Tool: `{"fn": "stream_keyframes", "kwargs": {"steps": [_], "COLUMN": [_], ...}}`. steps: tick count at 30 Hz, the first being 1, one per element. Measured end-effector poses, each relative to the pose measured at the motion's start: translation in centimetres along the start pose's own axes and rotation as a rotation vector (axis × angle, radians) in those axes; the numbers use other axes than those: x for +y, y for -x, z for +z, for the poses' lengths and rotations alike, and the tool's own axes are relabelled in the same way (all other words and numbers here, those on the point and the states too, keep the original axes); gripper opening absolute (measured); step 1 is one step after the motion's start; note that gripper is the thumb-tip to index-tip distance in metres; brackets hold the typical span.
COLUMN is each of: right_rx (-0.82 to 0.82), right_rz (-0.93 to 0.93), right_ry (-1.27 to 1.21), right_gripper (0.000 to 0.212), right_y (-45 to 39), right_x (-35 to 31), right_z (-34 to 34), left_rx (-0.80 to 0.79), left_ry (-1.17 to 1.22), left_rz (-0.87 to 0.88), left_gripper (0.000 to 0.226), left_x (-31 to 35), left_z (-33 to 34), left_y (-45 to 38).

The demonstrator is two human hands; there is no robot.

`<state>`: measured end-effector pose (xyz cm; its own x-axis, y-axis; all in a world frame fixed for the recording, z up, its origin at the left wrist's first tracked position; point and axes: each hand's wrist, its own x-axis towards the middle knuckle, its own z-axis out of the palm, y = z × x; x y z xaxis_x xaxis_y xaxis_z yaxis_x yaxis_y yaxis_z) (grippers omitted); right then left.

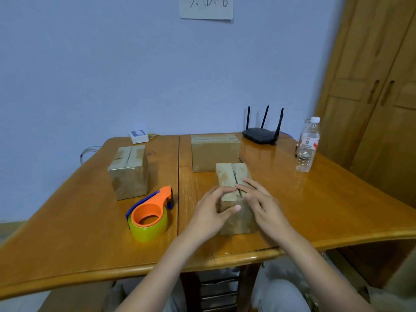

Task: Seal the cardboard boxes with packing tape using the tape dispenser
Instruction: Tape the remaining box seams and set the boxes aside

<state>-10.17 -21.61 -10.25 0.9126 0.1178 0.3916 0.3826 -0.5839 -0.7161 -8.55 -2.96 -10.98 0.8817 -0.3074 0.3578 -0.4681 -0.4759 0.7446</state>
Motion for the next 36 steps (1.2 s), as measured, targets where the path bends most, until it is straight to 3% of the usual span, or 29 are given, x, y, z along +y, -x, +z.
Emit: {"fn": "stream_keyframes", "kwargs": {"steps": [3,7,9,12,15,20,27,33,36], "right_rx": [0.015,0.062,-0.015,-0.14,-0.209,-0.192,-0.135,-0.241,-0.304], "right_rz": [0.033,-0.065,-0.107,-0.137,-0.066,0.076,0.035,0.009,0.009], "right_ry": [0.222,0.242,0.236,0.247,0.269,0.284,0.184,0.108,0.131], "right_gripper": [0.049,0.047,0.045,0.037,0.03,0.021,0.013,0.031,0.034], "right_y": [-0.8,-2.3,-3.1,-4.8,-6.6,-7.5,-7.5,-7.3,-7.5], "right_x": [-1.6,-6.8,-9.2,-11.5,-11.7,-10.1,-10.4,-11.8,-12.0], "right_z": [-0.7,-0.2,1.2,4.6,8.3,11.5,9.2,6.0,5.7], "left_rx": [-0.013,0.255,0.194,0.016,-0.111,-0.077,-0.209,-0.411,-0.365], "left_ry": [-0.069,-0.429,-0.625,-0.7,-0.664,-0.585,-0.203,0.008,-0.025], "left_rz": [-0.008,-0.139,-0.358,-0.599,-0.63,-0.691,-0.467,-0.414,-0.456], "left_gripper": [0.054,0.034,0.055,0.084,0.089,0.055,0.011,0.028,0.053], "left_x": [0.4,-1.6,-4.3,-7.4,-9.1,-11.1,-10.6,-9.8,-10.5], "left_z": [-2.5,-8.8,-11.8,-14.3,-14.4,-14.9,-16.2,-16.9,-17.1], "left_y": [0.2,-0.2,-0.4,-0.2,0.2,0.9,1.9,2.6,2.6]}}
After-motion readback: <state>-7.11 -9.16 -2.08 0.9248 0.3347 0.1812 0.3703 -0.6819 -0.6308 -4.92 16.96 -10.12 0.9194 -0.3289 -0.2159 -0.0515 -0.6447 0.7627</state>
